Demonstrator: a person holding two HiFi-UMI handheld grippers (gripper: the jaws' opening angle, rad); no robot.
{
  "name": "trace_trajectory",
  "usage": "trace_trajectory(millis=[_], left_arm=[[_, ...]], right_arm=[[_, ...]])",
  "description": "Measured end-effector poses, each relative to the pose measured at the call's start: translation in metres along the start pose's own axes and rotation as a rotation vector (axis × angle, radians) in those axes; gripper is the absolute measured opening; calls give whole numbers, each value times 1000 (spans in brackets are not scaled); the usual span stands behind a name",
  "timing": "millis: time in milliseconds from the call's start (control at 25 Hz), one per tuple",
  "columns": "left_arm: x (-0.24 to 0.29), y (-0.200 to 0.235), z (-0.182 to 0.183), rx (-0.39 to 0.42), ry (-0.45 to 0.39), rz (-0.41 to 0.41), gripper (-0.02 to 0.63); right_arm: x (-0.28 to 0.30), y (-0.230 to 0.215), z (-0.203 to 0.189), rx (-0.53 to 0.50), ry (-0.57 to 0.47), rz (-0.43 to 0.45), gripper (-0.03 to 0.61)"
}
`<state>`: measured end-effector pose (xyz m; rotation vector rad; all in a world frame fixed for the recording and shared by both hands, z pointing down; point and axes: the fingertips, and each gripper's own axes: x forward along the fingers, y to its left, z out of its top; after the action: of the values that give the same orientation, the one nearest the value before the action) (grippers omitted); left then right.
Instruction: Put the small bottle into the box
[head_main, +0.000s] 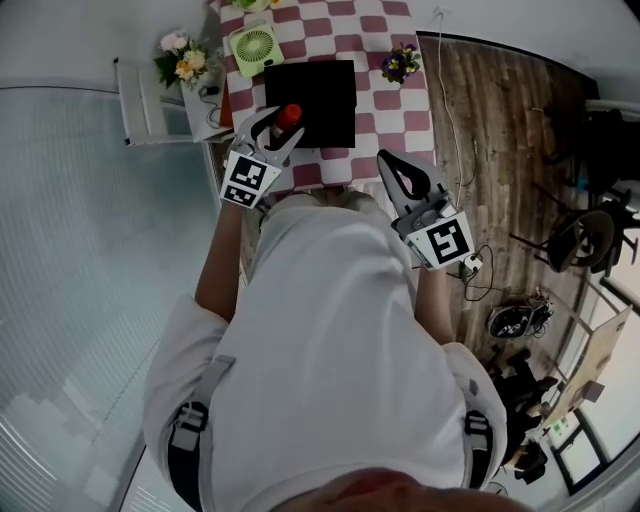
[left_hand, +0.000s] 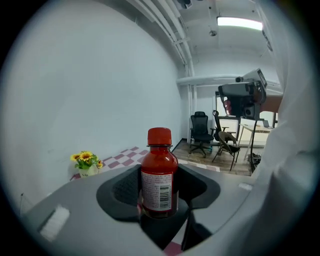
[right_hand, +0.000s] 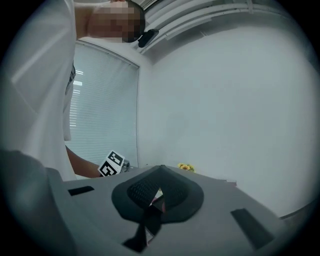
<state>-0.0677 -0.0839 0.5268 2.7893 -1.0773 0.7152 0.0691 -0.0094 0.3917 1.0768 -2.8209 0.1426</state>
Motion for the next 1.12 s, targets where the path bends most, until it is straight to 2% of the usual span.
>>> trace_trajectory(millis=[200,560,800,1120], left_arm=[[37,0,-43,58,150,-43,218],[92,-21,-121,230,435,-201,218],[114,-32,-163,347,618,-305,218],[131,-42,-209,441,819,-398,218]], right_arm=[[-15,-4,-8,61,-1,-44,0],[-36,-17,-15,88,17,-136,0],[-51,-23,-20,107,32,-196,0],[-68,-26,-29,130,60,-268,0]])
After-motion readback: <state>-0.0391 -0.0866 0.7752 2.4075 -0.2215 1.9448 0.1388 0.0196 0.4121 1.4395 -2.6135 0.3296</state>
